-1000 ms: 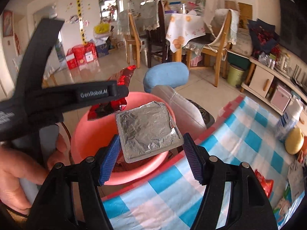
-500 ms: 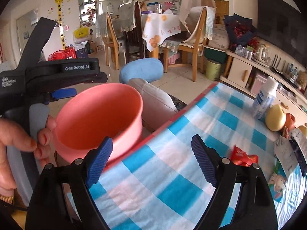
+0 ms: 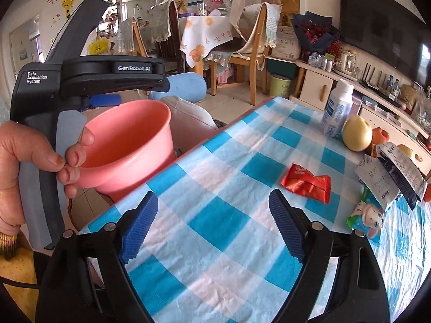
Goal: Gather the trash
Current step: 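Move both open tools back over the table toward the packages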
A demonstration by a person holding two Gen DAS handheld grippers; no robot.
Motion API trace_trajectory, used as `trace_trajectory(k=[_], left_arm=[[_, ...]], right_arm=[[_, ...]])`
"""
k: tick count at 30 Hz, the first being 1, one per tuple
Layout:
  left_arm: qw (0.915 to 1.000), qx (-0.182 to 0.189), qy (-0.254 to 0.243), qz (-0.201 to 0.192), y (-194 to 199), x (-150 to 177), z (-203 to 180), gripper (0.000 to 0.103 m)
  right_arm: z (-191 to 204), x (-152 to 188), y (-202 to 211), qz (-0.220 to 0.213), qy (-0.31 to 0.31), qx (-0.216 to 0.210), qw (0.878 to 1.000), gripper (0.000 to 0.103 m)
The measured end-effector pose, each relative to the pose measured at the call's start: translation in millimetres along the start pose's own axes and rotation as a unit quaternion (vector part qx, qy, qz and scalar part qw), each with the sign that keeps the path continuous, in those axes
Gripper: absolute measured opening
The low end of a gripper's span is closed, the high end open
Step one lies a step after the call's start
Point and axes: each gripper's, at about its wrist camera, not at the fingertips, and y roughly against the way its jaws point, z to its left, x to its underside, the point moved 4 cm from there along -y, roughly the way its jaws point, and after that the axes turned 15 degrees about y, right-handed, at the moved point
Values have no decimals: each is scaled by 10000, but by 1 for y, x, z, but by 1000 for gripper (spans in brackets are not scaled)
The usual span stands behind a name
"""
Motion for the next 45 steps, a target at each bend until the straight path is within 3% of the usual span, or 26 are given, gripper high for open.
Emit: trace_trajectory(k=[9,22,35,45], left_arm=[[9976,435,-538,65,1,21,-41,89],[9918,713,-1042,170,-6,48,-83,89],[9783,1219,-1631,390,-7,85,-132,89],[9619,1522,-2185,622,-9,119,-168,89]], right_arm=[[-19,24,18,-2,-135,185,9997,85],[-51,51,48,-127,-341,450,9983,85],[-89,72,75,-311,-550,712,9955,85],[-134,99,94,-388,-916,933,9907,85]])
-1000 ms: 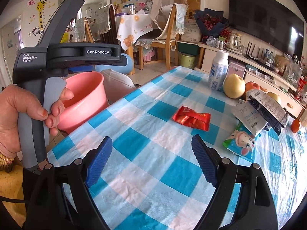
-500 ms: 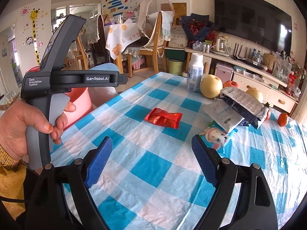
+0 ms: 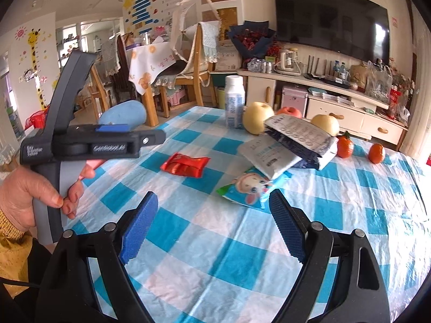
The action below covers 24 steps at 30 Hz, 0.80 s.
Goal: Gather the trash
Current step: 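Move both open tools back over the table toward the packages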
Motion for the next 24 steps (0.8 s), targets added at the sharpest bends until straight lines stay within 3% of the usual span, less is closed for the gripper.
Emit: trace_trajectory(k=[7,15,19,24], left_arm=[[9986,262,-366,268,-17,15,-33,89],[9915,520,-964,696,-45,43,-84,89],[9885,795,-888,927,-60,50,-103,89],[9886,780,-774,1025,-77,49,-111,89]], right_arm=[[-49,13,9,-10,-298,360,9989,85],[-101,25,8,91,-596,620,9963,85],[-119,32,-3,199,-668,628,9956,85],[-133,35,-23,262,-754,533,9954,85]])
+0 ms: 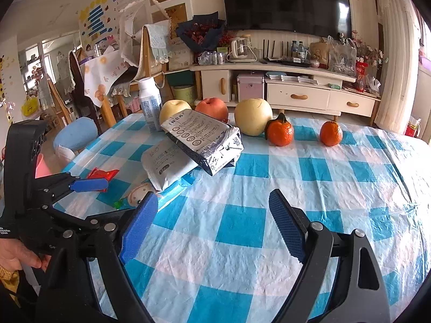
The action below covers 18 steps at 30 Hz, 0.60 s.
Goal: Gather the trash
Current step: 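Move both open tools back over the table toward the packages, then grasp the cow wet-wipe pack with the left tool while the right tool grasps the white printed package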
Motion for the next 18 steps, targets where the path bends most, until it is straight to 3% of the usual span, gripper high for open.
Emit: trace_trajectory(k=[11,18], left_arm=[[9992,-4,345,192,-35,-8,-2,89],[9985,-156,456,245,-53,-14,4,86]], right_arm=[[-22,-19,-42,-150,-48,-325,9993,85],[-28,-40,-62,-254,366,-422,9981,91]])
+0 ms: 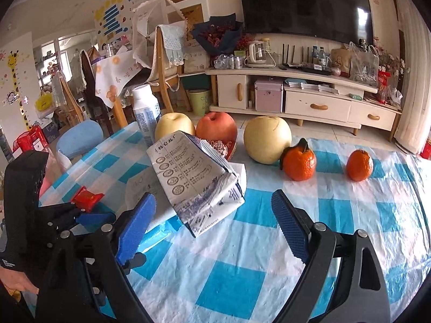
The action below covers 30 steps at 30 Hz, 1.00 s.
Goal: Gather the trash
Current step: 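Grasp the cow wet-wipe pack with the left tool while the right tool grasps the white printed package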
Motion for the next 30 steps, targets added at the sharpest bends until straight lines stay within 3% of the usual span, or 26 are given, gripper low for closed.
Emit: trace_trajectory(k=[3,5,11,13,15,23,30], left_arm=[[10000,-84,-48,-22,-6,-1,-1,79],[9999,-108,-57,-62,-7,-2,-1,67],[9999,-105,-61,-106,-5,-2,-2,55],[9998,-122,-102,-110,-5,0,-5,54],[9997,-159,-151,-141,-3,2,-7,51],[9996,-188,-168,-156,5,9,-4,46],[9996,-2,-286,-11,21,27,-1,46]], right_arm=[[0,-10,-6,-65,245,-32,9997,92],[3,-15,-13,-53,443,-58,9990,92],[13,-18,-33,147,950,-159,9952,92],[15,-16,-38,236,1064,-132,9940,90],[15,-11,-42,335,1076,-222,9934,66],[10,1,-32,362,957,-408,9939,64],[5,28,-7,615,1067,-516,9910,64]])
